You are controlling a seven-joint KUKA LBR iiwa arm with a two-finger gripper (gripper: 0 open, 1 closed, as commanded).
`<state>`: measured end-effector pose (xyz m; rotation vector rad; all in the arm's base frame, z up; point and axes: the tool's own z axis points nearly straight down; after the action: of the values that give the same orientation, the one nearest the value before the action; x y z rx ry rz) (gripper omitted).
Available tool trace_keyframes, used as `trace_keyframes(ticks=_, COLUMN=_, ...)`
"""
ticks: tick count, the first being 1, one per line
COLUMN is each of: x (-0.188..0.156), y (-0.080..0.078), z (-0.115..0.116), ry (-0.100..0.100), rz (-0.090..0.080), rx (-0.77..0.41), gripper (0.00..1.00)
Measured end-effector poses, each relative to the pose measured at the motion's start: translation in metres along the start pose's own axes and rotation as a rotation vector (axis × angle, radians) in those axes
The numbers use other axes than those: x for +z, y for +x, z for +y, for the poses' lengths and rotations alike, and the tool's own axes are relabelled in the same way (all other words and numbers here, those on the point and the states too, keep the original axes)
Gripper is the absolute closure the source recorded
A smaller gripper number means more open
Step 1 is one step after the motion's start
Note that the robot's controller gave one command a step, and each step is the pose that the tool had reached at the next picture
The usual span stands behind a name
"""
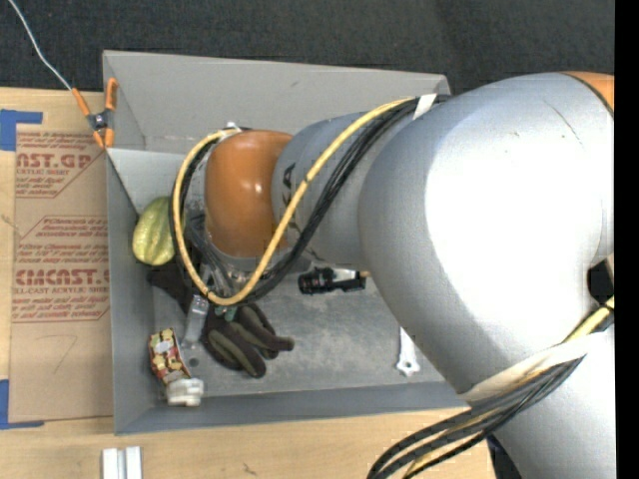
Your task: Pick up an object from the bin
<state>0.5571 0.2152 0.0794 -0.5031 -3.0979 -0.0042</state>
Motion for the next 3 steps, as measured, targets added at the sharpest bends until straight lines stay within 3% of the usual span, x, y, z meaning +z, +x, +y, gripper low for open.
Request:
trace_keyframes(ticks=1, x=0.009, y=-0.014, z=-0.010, ry=-0.001, rz=-0.005, rx=-0.268, gripper=0.00)
trace_keyframes(ticks=2, x=0.000, y=0.000, z=0.001, ry=-0.002, rz=0.000, rx=-0.001, gripper=1.00)
trace_keyframes(ticks=3, x=0.000, y=0.000, z=0.001, ry=-0.002, rz=0.000, rx=-0.001, gripper=1.00)
